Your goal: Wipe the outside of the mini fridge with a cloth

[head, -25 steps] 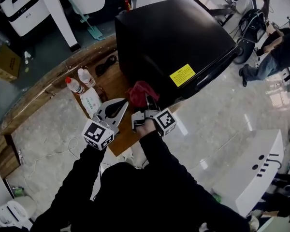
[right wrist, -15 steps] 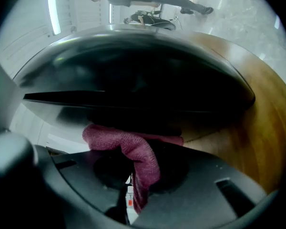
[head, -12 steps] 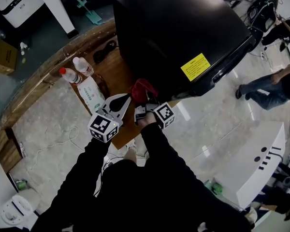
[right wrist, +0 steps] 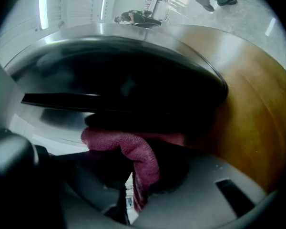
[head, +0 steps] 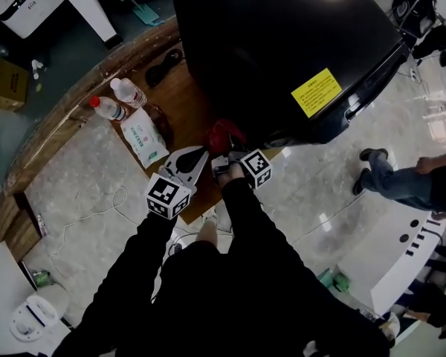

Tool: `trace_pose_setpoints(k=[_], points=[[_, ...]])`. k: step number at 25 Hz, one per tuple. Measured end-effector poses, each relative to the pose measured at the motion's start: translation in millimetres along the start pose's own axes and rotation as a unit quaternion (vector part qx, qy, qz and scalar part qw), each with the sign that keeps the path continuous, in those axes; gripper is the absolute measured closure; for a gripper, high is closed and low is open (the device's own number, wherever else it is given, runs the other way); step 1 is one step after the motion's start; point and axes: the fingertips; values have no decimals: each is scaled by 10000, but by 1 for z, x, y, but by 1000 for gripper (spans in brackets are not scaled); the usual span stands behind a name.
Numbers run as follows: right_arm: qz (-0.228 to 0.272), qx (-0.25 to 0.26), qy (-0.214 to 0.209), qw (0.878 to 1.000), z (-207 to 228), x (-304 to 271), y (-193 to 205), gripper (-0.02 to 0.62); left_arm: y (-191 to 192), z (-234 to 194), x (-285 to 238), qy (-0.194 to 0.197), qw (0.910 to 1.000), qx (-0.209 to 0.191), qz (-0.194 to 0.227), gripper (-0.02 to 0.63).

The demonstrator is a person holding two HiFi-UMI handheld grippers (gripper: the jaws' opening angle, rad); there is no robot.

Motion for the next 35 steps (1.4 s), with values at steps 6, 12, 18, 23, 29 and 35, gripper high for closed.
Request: trace_pose_setpoints(k=[6,12,18,23,29,35], points=[[-123,159,158,9997,8,0,2,534,0,0,7,-12,10000,-3,23,600],[-793,1379,-140,9872,-50,47,29,535,-35,11,24,-3,9995,-36,299,600],[-1036,3132,-704,9414,-140,128,38,537,-88,48,54,262,9975,-127,646,600],[-661,4945,-1054,8603,-224,184,31,540,-123,83,83,549,9948,-364,772,600],[-300,6416,-1365,7542,-298,228,41,540,-157,112,118,796,9900,-608,990,600],[-415,6727,-1484,7237,-328,249,53,540,-177,135,134,962,9853,-902,1088,600]])
Point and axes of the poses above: the fingertips, and each gripper's own axes: x backward along the fingers, z to its right, y out of its underside, and after that the axes turned 6 degrees about -z, right-handed
